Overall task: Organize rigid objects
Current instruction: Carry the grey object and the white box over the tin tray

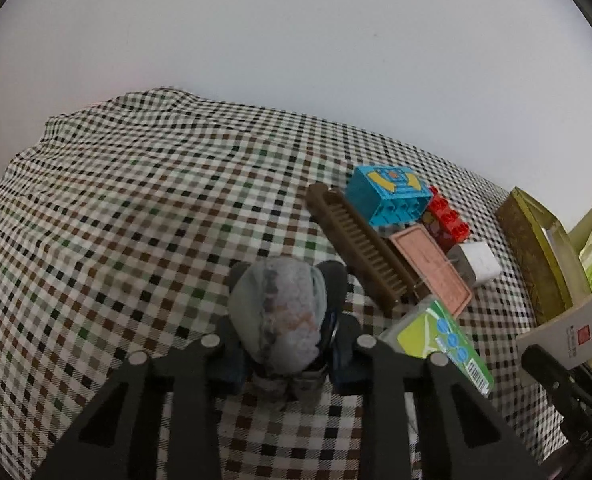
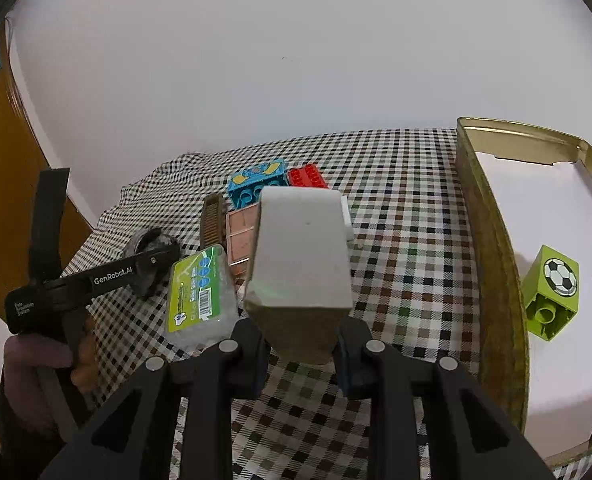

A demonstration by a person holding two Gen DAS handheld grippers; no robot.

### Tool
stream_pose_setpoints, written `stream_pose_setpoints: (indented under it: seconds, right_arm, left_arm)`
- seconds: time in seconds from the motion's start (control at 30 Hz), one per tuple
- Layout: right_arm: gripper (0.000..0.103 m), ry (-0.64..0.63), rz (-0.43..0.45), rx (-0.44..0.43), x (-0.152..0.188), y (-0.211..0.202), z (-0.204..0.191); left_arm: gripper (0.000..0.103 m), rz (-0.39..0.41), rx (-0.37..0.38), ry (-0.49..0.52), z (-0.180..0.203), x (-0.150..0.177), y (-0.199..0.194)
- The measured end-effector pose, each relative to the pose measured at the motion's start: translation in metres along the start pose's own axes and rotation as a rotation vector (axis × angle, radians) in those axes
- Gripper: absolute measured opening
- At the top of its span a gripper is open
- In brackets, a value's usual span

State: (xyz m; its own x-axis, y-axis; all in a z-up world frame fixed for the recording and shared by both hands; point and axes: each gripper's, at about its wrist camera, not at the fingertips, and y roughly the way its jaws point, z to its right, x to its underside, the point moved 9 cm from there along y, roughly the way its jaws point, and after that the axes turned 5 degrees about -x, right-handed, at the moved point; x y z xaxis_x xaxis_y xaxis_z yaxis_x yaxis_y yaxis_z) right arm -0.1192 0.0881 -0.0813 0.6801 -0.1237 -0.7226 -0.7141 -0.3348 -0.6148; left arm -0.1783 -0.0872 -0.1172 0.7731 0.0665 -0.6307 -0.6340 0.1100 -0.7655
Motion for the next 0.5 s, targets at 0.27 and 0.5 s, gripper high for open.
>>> stream_pose_setpoints:
  seconds: [0.27, 0.5]
  right_arm:
    - [0.029, -0.090, 0.129, 0.053, -0.014, -0.023, -0.008]
    - [0.029, -0.128, 0.250, 0.104, -0.029, -0.048, -0.001]
  left_arm:
    - [0.027, 0.253, -0.051, 0.062, 0.012, -0.016, -0.046]
    - [0.028, 0.375, 0.017, 0.076, 0.033, -0.020, -0.069]
